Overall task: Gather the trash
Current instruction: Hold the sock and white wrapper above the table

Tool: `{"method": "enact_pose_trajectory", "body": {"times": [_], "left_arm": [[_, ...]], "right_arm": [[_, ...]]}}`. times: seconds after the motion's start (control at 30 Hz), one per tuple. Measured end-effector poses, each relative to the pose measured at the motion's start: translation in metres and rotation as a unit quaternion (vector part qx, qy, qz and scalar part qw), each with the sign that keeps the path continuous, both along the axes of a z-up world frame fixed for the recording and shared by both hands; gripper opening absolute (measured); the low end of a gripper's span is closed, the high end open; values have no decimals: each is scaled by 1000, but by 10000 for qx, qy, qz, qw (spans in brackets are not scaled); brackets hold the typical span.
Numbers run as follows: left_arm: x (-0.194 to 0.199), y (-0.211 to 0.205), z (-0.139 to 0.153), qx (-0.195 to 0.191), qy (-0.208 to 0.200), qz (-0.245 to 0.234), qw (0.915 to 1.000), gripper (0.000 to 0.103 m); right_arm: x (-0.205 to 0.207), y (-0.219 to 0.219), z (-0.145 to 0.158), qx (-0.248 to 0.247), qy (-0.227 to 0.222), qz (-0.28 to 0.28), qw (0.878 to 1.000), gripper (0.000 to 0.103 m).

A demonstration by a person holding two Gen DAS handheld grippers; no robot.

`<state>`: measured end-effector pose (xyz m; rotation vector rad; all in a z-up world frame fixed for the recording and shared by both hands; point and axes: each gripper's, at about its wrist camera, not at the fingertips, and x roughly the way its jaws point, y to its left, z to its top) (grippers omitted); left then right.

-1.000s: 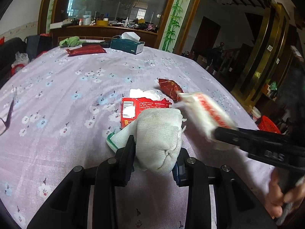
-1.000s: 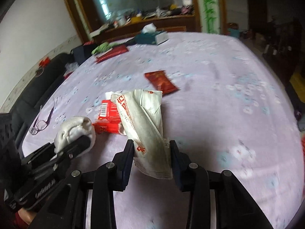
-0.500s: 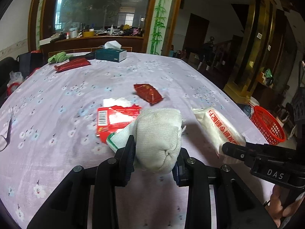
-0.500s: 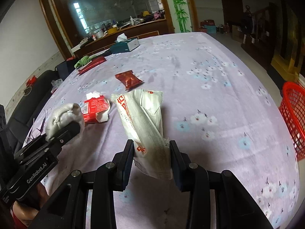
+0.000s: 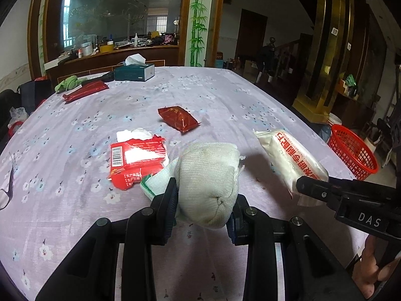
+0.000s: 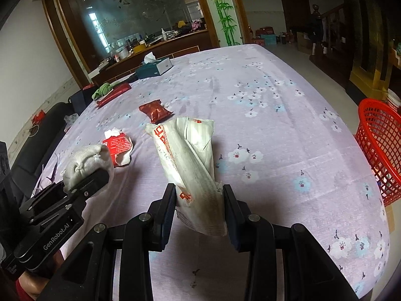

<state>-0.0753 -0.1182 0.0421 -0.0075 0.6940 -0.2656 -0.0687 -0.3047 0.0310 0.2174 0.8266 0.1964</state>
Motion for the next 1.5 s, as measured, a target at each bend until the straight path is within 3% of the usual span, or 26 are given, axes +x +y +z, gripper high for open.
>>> {"method": "enact_pose_trajectory", "body": {"times": [1.5], "left_arm": [[-1, -9, 1, 29, 8, -69, 10000, 32]], "right_arm": [[-2, 0, 0, -495, -69, -151, 9986, 40]]}}
